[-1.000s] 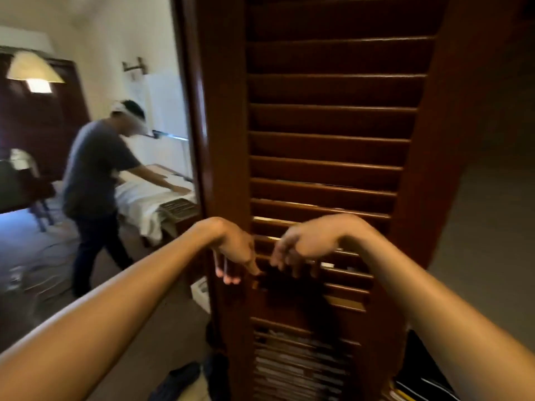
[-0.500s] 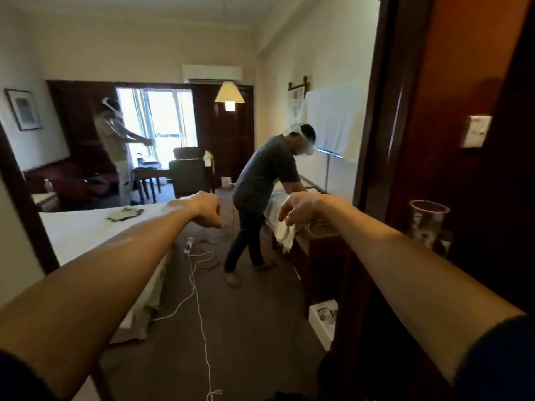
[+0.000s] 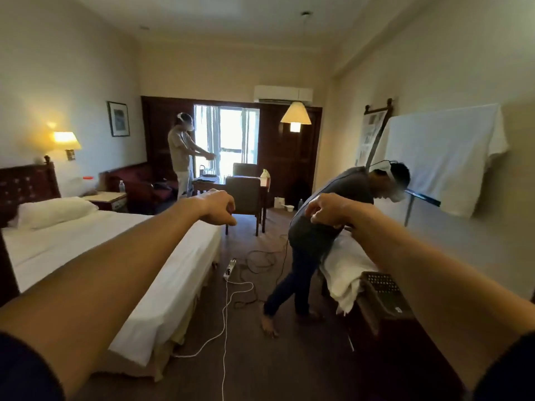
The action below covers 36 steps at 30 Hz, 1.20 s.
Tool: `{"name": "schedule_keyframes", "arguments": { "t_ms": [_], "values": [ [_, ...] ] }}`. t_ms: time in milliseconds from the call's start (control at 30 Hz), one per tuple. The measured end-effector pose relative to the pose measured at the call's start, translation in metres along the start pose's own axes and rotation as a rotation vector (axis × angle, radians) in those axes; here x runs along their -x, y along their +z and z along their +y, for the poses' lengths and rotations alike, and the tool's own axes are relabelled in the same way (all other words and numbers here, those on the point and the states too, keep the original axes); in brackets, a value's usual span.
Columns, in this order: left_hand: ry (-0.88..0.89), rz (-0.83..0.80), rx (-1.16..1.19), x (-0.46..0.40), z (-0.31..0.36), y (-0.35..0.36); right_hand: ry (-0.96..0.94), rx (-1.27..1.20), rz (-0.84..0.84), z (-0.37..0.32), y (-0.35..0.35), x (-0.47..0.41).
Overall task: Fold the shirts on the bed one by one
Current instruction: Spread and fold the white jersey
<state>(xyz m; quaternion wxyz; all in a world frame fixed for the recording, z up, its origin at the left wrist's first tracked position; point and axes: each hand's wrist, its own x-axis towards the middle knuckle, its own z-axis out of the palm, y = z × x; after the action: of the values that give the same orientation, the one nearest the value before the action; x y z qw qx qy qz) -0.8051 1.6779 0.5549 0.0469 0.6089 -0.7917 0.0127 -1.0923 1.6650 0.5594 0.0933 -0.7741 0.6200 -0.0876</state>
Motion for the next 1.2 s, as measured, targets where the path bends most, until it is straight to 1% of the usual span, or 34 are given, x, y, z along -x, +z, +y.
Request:
{"name": "schedule_keyframes", "arguments": {
  "t_ms": [233,433,600,733,900,967,1067,1200],
  "values": [
    [-0.049,-0.014,-0.014,-0.163,-0.088,0.022,-0.16,0.032,0.041,0.001,0.005,-0.188],
    [-0.099,-0.03,-0.039,-0.32,-0.162,0.011,-0.106,-0.004,0.075,0.017,0.007,-0.367],
    [-0.067,-0.085,-0.03,-0.43,-0.2,0.03,-0.12,-0.053,0.032,0.03,0.023,-0.494],
    [-0.037,-0.105,-0.051,-0.513,-0.238,0.048,-0.123,-0.084,-0.046,0.041,0.052,-0.61],
    [-0.151,-0.102,-0.045,-0.626,-0.31,0.068,-0.202,-0.127,-0.012,0.047,0.088,-0.777],
    [-0.213,-0.133,-0.02,-0.667,-0.338,0.072,-0.216,-0.118,-0.054,0.044,0.093,-0.839],
    [-0.305,-0.151,0.025,-0.719,-0.378,0.078,-0.24,-0.103,-0.089,0.032,0.097,-0.917],
    [-0.391,-0.157,0.113,-0.78,-0.428,0.088,-0.33,-0.126,-0.126,0.007,0.106,-1.001]
  ]
}}
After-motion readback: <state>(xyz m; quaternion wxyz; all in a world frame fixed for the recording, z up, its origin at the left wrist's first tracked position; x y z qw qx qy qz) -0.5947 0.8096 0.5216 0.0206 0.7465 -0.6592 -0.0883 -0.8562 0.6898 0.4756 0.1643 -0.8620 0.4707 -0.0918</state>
